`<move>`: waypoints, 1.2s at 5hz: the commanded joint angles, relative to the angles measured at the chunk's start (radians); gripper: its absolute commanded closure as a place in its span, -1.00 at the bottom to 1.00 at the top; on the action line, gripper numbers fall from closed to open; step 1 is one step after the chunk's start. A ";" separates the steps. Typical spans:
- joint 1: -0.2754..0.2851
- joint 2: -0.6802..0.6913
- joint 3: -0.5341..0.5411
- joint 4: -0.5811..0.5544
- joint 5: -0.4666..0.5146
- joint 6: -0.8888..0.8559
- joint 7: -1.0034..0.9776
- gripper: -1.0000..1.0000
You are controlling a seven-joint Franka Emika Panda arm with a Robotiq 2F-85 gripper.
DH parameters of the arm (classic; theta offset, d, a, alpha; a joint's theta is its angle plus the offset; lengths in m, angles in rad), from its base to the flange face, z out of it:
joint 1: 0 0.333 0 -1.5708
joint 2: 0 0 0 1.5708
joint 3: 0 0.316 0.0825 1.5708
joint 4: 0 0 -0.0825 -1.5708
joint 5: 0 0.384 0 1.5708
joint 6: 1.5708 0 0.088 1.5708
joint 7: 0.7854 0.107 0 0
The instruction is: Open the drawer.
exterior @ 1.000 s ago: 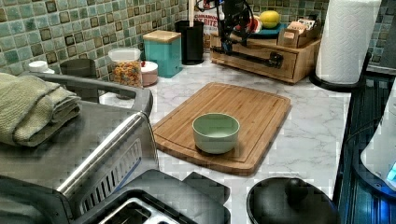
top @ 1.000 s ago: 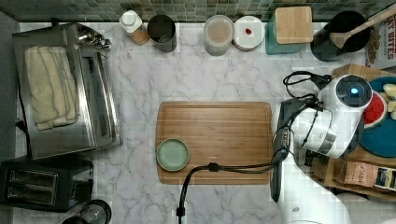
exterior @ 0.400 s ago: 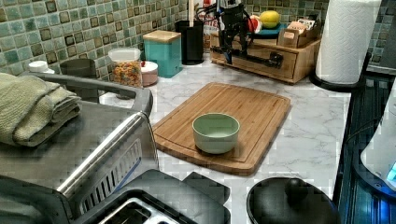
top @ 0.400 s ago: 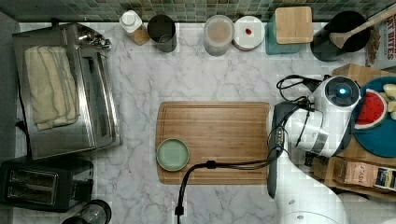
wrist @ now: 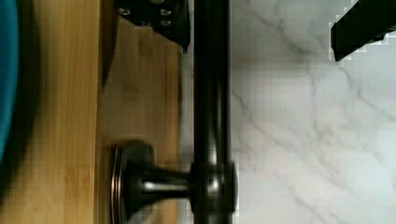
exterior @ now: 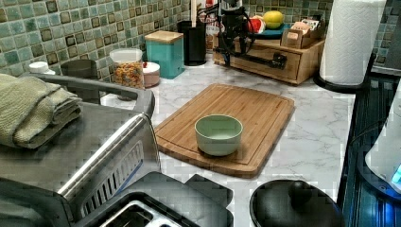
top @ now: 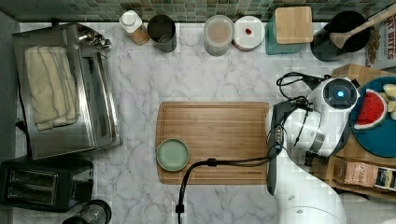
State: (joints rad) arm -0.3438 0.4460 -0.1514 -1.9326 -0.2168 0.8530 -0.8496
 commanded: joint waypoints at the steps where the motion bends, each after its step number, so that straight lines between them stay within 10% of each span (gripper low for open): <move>1: -0.002 0.044 0.009 0.034 0.051 -0.059 0.043 -1.00; 6: 0.172 -0.055 0.182 -0.142 0.164 -0.031 0.208 -1.00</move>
State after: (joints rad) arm -0.3328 0.4338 -0.0850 -1.9619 -0.0927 0.8384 -0.7227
